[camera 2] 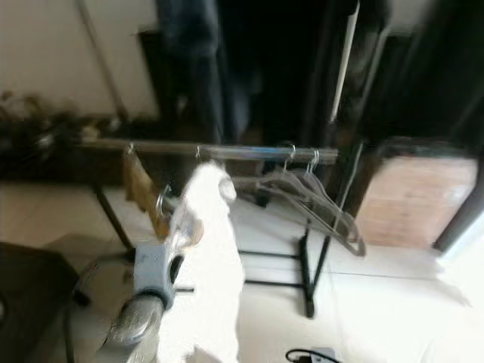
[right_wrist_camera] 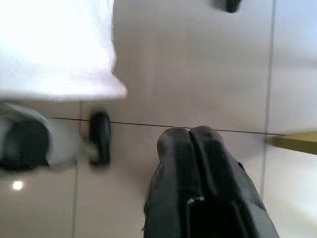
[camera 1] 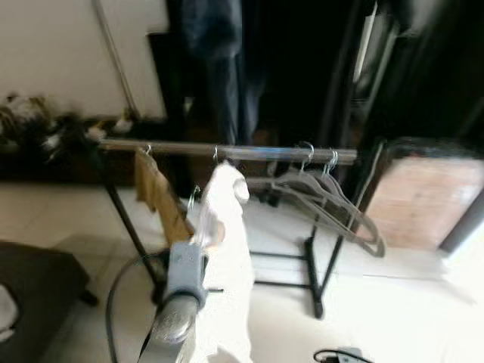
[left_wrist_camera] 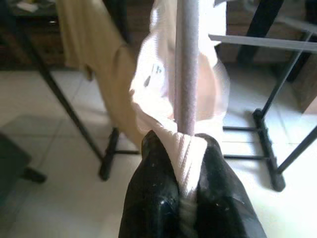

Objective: Hang hanger

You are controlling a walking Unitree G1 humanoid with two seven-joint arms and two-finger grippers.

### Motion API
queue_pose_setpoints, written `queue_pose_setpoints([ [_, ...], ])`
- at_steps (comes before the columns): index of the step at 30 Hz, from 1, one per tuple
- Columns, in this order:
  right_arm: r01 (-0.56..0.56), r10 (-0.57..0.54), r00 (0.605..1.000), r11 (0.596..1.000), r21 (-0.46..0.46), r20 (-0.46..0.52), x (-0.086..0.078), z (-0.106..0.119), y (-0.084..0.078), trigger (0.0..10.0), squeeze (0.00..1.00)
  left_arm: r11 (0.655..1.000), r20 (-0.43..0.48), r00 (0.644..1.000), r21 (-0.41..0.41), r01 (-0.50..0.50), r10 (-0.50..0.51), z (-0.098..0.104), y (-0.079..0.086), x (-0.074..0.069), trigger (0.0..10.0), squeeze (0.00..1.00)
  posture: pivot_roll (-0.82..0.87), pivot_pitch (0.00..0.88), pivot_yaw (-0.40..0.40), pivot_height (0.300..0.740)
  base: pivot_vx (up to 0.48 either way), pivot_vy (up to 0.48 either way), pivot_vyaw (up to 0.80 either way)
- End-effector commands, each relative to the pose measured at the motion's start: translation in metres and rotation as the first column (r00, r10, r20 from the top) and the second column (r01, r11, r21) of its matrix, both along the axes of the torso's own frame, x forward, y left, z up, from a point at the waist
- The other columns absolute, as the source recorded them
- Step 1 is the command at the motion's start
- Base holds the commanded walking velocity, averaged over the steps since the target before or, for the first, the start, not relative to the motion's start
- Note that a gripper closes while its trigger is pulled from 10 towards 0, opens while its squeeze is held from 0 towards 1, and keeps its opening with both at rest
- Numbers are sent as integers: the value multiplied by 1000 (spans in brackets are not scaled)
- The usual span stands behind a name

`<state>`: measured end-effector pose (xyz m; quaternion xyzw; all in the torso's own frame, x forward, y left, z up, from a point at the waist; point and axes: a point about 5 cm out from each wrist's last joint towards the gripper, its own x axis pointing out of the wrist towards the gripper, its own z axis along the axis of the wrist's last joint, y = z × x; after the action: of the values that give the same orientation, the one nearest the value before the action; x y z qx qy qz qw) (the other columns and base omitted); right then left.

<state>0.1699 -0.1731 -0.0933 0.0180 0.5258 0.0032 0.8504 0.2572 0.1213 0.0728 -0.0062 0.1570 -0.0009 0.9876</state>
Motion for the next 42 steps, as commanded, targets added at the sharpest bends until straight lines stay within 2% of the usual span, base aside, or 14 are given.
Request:
queue_pose_setpoints([
  [1, -7, 7, 1000, 1000, 10, -8, -1, -1, 5, 10000, 0, 1000, 74, 997, 0, 12, -12, 18, -3, 9, 10000, 0, -7, 0, 19, 740, -285, 0, 0],
  [42, 0, 0, 1000, 1000, 16, 7, 2, 0, 4, 10000, 0, 1000, 81, 997, 2, -6, 6, 25, 0, 13, 10000, 0, -2, 22, 18, 740, -287, 0, 0],
])
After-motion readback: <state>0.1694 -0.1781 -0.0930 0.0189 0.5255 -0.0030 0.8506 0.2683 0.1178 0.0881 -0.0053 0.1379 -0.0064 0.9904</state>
